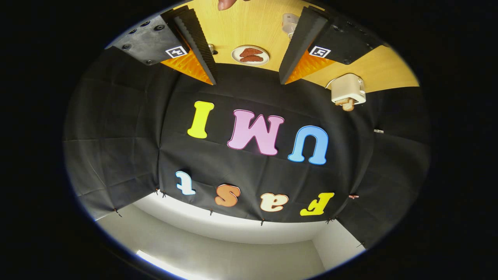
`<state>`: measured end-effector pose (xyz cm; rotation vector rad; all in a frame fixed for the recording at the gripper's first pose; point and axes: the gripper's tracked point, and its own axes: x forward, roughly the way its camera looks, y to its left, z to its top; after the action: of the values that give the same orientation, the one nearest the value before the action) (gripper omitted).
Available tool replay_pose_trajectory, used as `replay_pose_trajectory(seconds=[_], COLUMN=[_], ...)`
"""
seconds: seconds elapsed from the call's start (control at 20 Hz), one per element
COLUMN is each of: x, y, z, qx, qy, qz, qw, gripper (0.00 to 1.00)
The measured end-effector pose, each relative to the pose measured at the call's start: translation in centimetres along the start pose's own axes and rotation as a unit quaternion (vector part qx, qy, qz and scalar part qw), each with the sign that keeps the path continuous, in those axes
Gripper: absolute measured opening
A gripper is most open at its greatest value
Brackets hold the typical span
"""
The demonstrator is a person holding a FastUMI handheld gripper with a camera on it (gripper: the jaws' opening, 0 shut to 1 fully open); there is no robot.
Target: Take the bottle from table, then pour the juice into the cup, finally place the bottle on the coaster
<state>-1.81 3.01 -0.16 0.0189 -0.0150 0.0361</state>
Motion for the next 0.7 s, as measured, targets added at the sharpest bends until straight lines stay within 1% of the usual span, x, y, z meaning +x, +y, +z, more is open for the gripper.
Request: replay_pose_trajectory(seconds=[0.15,0.35,0.5,0.7], x=[-0.2,-0.3,-0.5,-0.6], y=[0.6,2.2,4.2,6.9], z=[-0.3,-2.2,-4.1,-7.8], qx=[0.010,0.021,0.022,0.027], qy=[-0.011,-0.023,-0.034,-0.028], qz=[0.007,0.017,0.037,0.063], qw=[1.000,0.999,0.998,0.997], gripper=[0.97,0.97,0.97,0.97])
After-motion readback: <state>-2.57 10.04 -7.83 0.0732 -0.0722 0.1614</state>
